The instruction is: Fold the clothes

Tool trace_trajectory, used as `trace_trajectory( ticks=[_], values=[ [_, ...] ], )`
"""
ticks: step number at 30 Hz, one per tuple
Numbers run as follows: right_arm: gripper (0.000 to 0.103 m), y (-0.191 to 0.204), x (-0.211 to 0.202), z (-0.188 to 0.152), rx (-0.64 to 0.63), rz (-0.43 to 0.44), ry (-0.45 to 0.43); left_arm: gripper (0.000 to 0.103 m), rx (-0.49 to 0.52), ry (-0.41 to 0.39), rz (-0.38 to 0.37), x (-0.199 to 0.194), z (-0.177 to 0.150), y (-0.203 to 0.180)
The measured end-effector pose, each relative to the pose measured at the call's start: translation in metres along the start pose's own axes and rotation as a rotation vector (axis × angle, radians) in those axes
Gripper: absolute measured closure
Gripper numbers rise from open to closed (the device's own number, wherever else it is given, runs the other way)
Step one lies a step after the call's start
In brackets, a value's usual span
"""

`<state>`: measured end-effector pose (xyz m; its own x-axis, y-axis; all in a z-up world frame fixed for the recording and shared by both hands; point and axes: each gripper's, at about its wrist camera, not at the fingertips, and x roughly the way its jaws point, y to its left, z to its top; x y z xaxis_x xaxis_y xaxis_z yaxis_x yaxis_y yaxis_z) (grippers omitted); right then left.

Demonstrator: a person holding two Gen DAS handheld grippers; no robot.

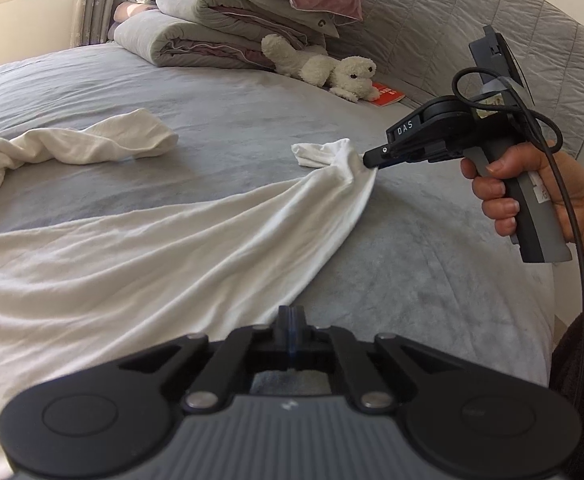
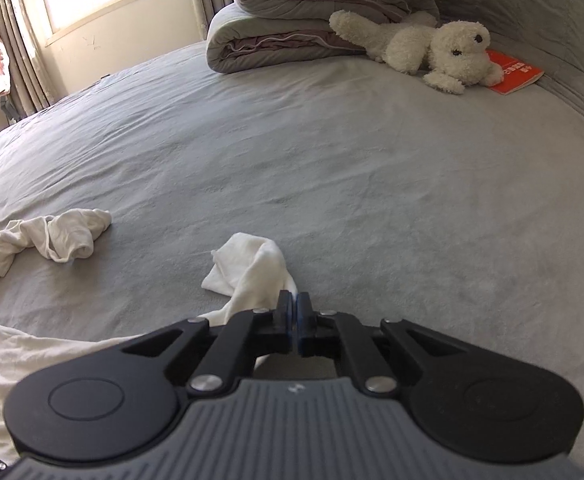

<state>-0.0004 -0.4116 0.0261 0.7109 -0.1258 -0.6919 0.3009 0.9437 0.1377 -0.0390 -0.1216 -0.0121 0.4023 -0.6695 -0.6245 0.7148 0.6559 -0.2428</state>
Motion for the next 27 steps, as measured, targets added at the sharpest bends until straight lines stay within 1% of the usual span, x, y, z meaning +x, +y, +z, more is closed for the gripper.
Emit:
trace_trajectory(
  ticks=[3,6,10,13,14,15,17,18,19,20,21,22,24,25,27],
  values=[
    [0.101,-0.009,-0.013,0.003,0.028,-0.021,-0.037,0.103,0.014,-0.003,-0.049,-0.006,0.002,-0.009],
    [0.101,-0.015,-0.024,0.0,0.045,-0.045,-0.05,0.103,0.023,0.008,-0.097,-0.011,0.002,-0.017],
    [0.101,-0.016,-0.04,-0.01,0.016,-0.089,-0.056,0.103,0.017,0.025,-0.152,-0.016,-0.002,-0.022],
    [0.101,-0.014,-0.043,-0.02,-0.022,-0.105,-0.031,0.103,0.017,0.021,-0.131,-0.016,-0.006,-0.022],
    [0.101,-0.014,-0.042,-0.022,-0.03,-0.102,-0.022,0.102,0.019,0.008,-0.111,-0.017,-0.007,-0.021],
    [0.101,-0.014,-0.042,-0.025,-0.038,-0.1,-0.013,0.096,0.021,-0.008,-0.089,-0.017,-0.009,-0.019],
    [0.1,-0.014,-0.041,-0.029,-0.051,-0.094,-0.004,0.071,0.026,-0.04,-0.043,-0.018,-0.012,-0.016],
    [0.097,-0.013,-0.042,-0.029,-0.052,-0.088,-0.017,0.041,0.041,-0.071,-0.011,-0.019,-0.013,-0.016],
    [0.09,-0.013,-0.043,-0.029,-0.057,-0.085,-0.03,0.021,0.059,-0.104,0.023,-0.02,-0.015,-0.016],
    [0.089,-0.011,-0.044,-0.029,-0.065,-0.093,-0.042,0.017,0.082,-0.139,0.043,-0.021,-0.017,-0.016],
    [0.083,-0.01,-0.045,-0.028,-0.072,-0.101,-0.056,0.01,0.084,-0.14,0.049,-0.019,-0.019,-0.014],
    [0.065,-0.01,-0.045,-0.026,-0.072,-0.103,-0.067,0.004,0.082,-0.134,0.054,-0.017,-0.019,-0.012],
    [0.04,-0.01,-0.042,-0.024,-0.062,-0.1,-0.083,0.001,0.07,-0.115,0.058,-0.012,-0.021,-0.008],
    [0.039,-0.009,-0.039,-0.023,-0.056,-0.095,-0.086,0.001,0.053,-0.095,0.063,-0.009,-0.022,-0.004],
    [0.038,-0.007,-0.031,-0.021,-0.058,-0.088,-0.072,0.001,0.042,-0.081,0.07,-0.005,-0.025,-0.001]
  ],
)
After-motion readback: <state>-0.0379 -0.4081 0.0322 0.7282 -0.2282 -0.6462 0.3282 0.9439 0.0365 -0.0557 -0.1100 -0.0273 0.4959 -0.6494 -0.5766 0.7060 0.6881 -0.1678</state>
